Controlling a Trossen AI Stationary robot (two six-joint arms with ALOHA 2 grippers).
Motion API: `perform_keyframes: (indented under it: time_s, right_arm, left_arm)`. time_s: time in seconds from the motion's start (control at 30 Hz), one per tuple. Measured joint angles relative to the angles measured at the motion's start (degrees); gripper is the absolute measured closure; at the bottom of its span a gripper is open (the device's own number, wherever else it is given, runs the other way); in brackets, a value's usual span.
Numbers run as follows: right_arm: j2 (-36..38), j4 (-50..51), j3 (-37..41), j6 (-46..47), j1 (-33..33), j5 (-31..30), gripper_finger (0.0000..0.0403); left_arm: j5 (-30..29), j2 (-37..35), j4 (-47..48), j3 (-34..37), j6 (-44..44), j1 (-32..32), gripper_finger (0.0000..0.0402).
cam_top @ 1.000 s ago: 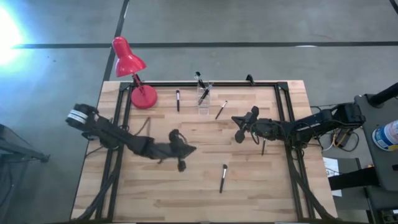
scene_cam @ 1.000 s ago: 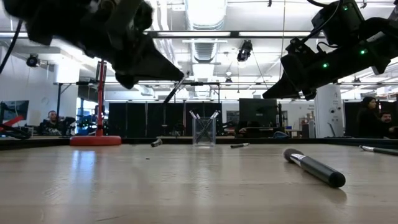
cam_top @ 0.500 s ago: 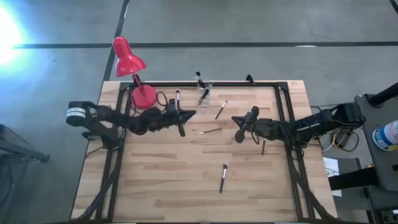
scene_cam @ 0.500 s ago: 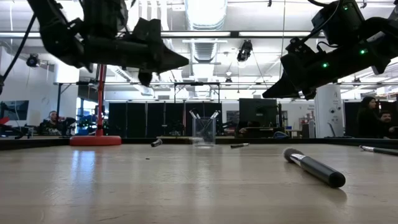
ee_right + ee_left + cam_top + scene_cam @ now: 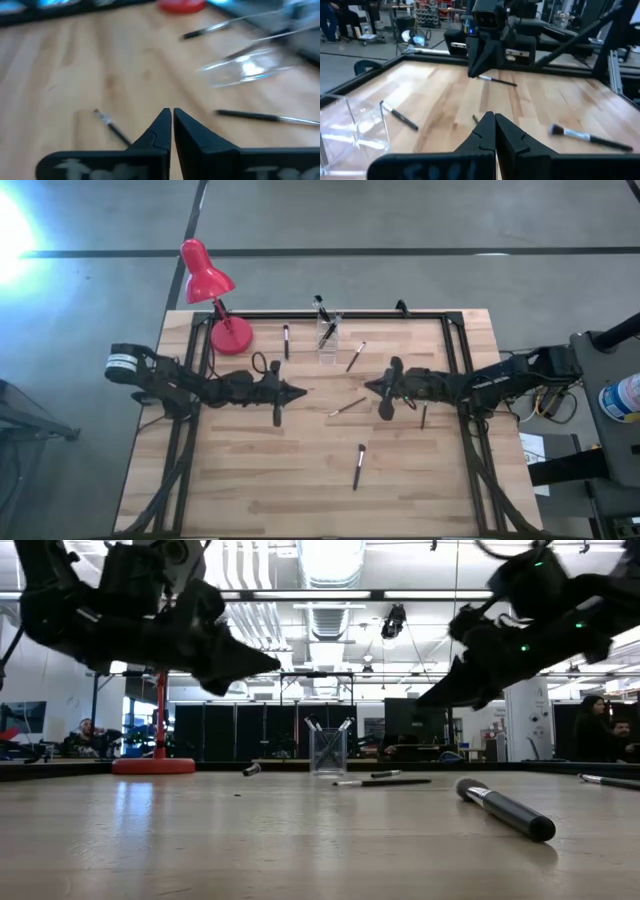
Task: Put items in baskets/containers
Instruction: Put the black eyeshadow brush into the transparent organizer
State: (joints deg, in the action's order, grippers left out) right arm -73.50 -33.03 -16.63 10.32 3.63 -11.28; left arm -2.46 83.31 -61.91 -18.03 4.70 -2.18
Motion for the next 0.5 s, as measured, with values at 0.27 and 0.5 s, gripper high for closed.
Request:
perform_keyframes:
  time_s: [0.27,0.5]
  right_arm:
    - [-11.90,20.07,-12.68,-9.02,0.71,10.47,0.0324]
    - [-19.32,35.11,-22.07,-12.57,0.69,17.61,0.0285]
  left_arm:
    - [0.09,-0.04,-0.66,3.41,0.56,0.78,0.0401]
    - [0.13,-0.04,-0.65,3.46,1.00,1.27,0.0401]
